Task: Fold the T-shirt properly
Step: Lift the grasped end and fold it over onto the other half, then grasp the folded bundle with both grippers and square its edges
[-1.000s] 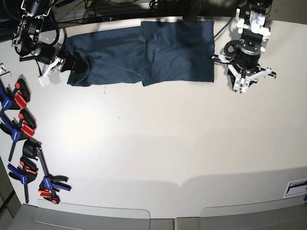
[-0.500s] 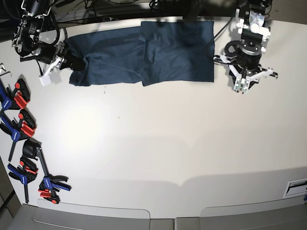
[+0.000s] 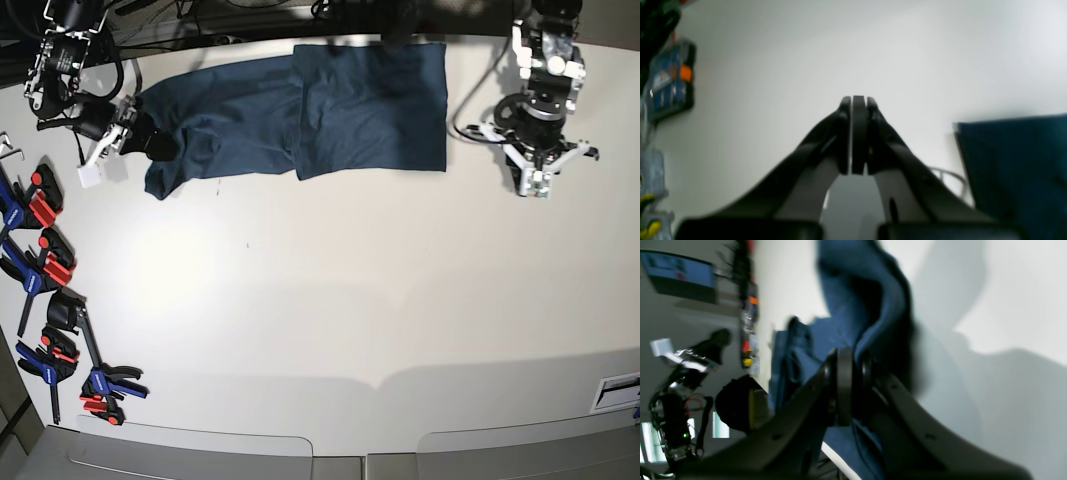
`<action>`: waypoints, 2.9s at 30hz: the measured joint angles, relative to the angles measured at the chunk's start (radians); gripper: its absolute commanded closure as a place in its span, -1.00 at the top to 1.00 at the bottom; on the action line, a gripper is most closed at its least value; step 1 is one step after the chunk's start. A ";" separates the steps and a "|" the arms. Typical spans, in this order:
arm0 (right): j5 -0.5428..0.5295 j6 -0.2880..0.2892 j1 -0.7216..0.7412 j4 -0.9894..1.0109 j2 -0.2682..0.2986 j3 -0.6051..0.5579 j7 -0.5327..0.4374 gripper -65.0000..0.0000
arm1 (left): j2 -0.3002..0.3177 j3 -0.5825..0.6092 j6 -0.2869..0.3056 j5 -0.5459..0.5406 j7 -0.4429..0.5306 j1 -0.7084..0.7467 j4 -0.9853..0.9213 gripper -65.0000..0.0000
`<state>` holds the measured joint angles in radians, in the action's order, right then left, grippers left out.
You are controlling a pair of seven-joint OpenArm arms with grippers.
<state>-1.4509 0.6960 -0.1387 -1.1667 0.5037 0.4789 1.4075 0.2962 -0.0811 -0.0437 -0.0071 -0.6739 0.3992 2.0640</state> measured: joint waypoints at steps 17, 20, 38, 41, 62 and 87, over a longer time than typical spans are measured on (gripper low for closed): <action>0.004 -0.003 0.000 -0.382 -0.136 0.000 0.007 -1.00 | -0.002 -0.164 0.157 -0.193 -0.038 0.160 0.000 -1.00; 0.003 -0.003 -0.003 -0.392 -0.225 0.000 0.005 -1.00 | -0.002 -0.164 0.157 -0.192 -0.037 0.176 0.000 -1.00; 0.006 -0.004 -0.008 -0.392 -0.398 -0.447 0.003 -1.00 | -0.002 -0.164 0.158 -0.192 -0.036 0.179 0.000 -1.00; 0.018 -0.004 -0.008 -0.392 -0.396 -0.523 0.003 -1.00 | -0.002 -0.164 0.157 -0.192 -0.036 0.179 0.000 -1.00; 0.709 -0.023 0.011 -0.469 -0.649 -0.719 -0.152 -1.00 | -0.002 -0.164 0.158 -0.195 -0.067 0.180 0.000 -1.00; 1.150 -0.167 0.014 -0.561 -0.648 -1.080 -0.327 -1.00 | -0.002 -0.164 0.158 -0.196 -0.068 0.180 0.000 -1.00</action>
<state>-0.3008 0.5293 -0.1246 -1.7279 -0.1440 -0.6006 1.0809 0.2939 -0.2455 0.1139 -0.2028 -0.7414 0.5789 2.0636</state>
